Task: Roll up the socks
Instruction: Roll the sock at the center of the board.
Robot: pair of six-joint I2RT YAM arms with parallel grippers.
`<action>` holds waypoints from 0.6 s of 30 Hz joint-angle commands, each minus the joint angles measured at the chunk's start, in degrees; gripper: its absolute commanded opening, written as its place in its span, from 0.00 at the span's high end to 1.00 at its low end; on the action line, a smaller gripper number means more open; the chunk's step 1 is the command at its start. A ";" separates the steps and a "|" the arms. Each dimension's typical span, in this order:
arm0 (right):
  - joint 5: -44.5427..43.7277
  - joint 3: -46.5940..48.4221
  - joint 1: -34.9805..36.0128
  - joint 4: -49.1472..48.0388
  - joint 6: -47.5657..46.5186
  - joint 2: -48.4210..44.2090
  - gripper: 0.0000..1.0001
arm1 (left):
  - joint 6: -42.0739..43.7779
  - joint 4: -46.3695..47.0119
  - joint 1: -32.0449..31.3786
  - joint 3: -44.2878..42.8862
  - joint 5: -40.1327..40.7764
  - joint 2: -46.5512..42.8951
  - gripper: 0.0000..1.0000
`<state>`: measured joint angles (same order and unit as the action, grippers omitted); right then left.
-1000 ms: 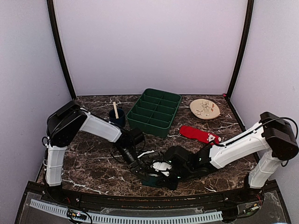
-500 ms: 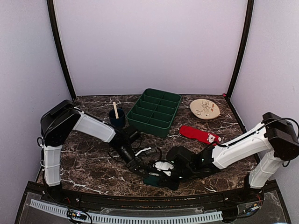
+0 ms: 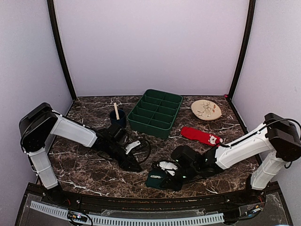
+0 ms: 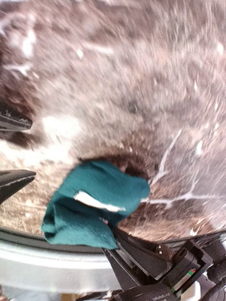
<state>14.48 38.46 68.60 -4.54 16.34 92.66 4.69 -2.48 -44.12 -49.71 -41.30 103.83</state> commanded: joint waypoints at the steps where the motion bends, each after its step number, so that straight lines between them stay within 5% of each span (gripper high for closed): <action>1: 6.86 0.03 -2.36 -0.89 2.76 0.32 1.00 | -4.65 13.39 0.35 7.48 6.93 -6.53 0.68; 8: 17.50 3.60 -6.64 1.69 4.43 4.39 1.00 | -3.56 23.48 -1.58 16.16 7.98 -15.14 0.66; 18: 29.42 7.82 -11.26 4.77 7.45 9.19 1.00 | 4.85 22.44 -10.64 16.85 12.97 -18.01 0.65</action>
<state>37.17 44.64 59.20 -1.02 21.69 100.57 4.86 19.33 -51.90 -33.54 -30.63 87.59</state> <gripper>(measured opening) 0.072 0.348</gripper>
